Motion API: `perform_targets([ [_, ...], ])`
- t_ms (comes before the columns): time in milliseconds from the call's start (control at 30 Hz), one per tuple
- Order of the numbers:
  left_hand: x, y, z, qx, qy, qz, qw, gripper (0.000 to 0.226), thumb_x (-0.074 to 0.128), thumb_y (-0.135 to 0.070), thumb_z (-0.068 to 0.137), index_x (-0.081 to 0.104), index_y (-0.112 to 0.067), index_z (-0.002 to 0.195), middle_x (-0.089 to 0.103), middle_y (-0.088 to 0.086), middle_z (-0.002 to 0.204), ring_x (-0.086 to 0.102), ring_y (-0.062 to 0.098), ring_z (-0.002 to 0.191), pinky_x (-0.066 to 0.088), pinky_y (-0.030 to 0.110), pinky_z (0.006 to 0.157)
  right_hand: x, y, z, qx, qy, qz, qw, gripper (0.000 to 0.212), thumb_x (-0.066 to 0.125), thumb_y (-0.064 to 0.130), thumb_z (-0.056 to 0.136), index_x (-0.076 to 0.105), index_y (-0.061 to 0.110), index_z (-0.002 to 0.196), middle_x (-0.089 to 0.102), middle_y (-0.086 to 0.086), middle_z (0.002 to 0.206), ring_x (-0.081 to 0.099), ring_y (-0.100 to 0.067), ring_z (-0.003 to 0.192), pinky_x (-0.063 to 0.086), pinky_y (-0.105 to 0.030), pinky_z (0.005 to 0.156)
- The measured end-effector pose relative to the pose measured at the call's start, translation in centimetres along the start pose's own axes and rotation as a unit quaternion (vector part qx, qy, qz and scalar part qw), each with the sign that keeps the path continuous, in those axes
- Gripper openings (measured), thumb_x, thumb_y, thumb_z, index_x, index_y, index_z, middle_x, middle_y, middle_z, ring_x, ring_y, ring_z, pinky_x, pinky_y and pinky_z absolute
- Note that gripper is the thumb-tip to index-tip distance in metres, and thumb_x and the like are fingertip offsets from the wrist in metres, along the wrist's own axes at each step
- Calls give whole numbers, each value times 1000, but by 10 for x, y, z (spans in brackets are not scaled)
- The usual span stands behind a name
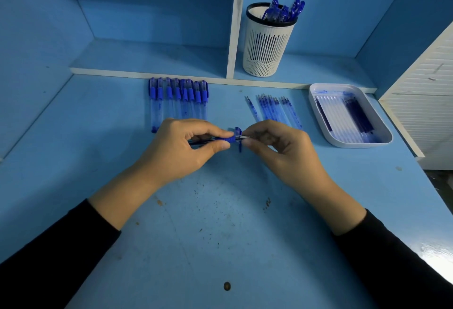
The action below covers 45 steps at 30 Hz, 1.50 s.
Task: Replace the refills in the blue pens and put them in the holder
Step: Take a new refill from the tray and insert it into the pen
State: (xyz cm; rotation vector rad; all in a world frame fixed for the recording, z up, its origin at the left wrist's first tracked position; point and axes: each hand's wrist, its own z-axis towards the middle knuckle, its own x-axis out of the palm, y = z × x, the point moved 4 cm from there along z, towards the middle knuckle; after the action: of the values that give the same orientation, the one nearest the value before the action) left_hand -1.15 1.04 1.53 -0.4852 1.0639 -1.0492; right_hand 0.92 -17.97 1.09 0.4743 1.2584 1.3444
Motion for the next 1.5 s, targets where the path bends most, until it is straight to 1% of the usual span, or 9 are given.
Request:
perform_targets([
  [100, 0, 0, 0, 3, 0, 6, 1000, 23, 80, -14, 78, 76, -18, 100, 75, -9, 94, 72, 3, 84, 57, 21, 81, -2, 1, 0, 9, -21, 13, 1000, 13, 71, 18, 85, 72, 9, 95, 70, 7, 78, 65, -3, 72, 45, -9, 72],
  [233, 1, 0, 0, 10, 0, 10, 1000, 21, 81, -11, 77, 77, -14, 98, 75, -6, 92, 71, 3, 82, 57, 21, 80, -1, 4, 0, -18, -17, 30, 999, 14, 74, 8, 82, 69, 6, 95, 70, -5, 85, 67, -14, 78, 48, -16, 78],
  [833, 2, -2, 0, 39, 3, 23, 999, 18, 82, -8, 76, 77, -11, 93, 74, -7, 91, 70, 1, 83, 54, 17, 79, 2, 3, -1, 3, -36, 27, 999, 8, 76, 8, 81, 71, 11, 88, 71, 4, 79, 66, -7, 73, 48, -15, 74],
  [933, 3, -5, -1, 68, -6, 40, 997, 15, 81, -8, 76, 78, -6, 90, 74, -4, 90, 70, 1, 83, 54, 16, 79, 1, 4, -1, 41, -46, 54, 997, 5, 74, 4, 81, 72, 8, 82, 67, 12, 66, 61, -1, 61, 43, -10, 64],
  [1000, 3, -5, 0, 72, -9, 42, 997, 14, 81, -8, 77, 78, -6, 90, 74, -4, 91, 70, 1, 83, 54, 16, 79, 2, 4, 0, 77, -57, 84, 992, 3, 74, 6, 82, 72, 8, 80, 67, 5, 63, 59, -4, 59, 45, -16, 61],
  [1067, 2, -2, 1, 52, -6, 36, 998, 14, 81, -7, 77, 78, -7, 91, 74, -5, 91, 70, 1, 84, 54, 16, 80, 3, 5, 1, 113, -69, 111, 985, 3, 74, 10, 82, 73, 7, 81, 70, -5, 68, 62, -9, 62, 50, -21, 64],
  [1167, -3, 3, 4, 3, -16, 16, 1000, 17, 81, -8, 77, 77, -14, 92, 74, -7, 91, 71, 4, 83, 55, 18, 81, 3, 2, 4, 158, -77, 147, 973, 6, 71, 16, 86, 75, 11, 87, 74, -3, 76, 67, -10, 71, 53, -19, 72],
  [1333, -12, 9, 4, -89, -60, -15, 994, 22, 79, -8, 79, 75, -28, 87, 75, -18, 89, 70, -1, 76, 53, 13, 77, 1, -8, 8, 138, -96, -62, 984, 5, 72, 21, 85, 74, 18, 89, 67, 14, 71, 61, 1, 68, 43, -8, 65],
  [1500, -13, 13, 5, -133, -70, -10, 989, 24, 80, -10, 80, 74, -33, 83, 72, -25, 88, 71, 0, 79, 55, 17, 80, 19, -7, 16, 69, -70, -218, 971, 16, 77, 22, 79, 72, 12, 90, 64, -3, 83, 58, -15, 71, 44, -13, 66],
])
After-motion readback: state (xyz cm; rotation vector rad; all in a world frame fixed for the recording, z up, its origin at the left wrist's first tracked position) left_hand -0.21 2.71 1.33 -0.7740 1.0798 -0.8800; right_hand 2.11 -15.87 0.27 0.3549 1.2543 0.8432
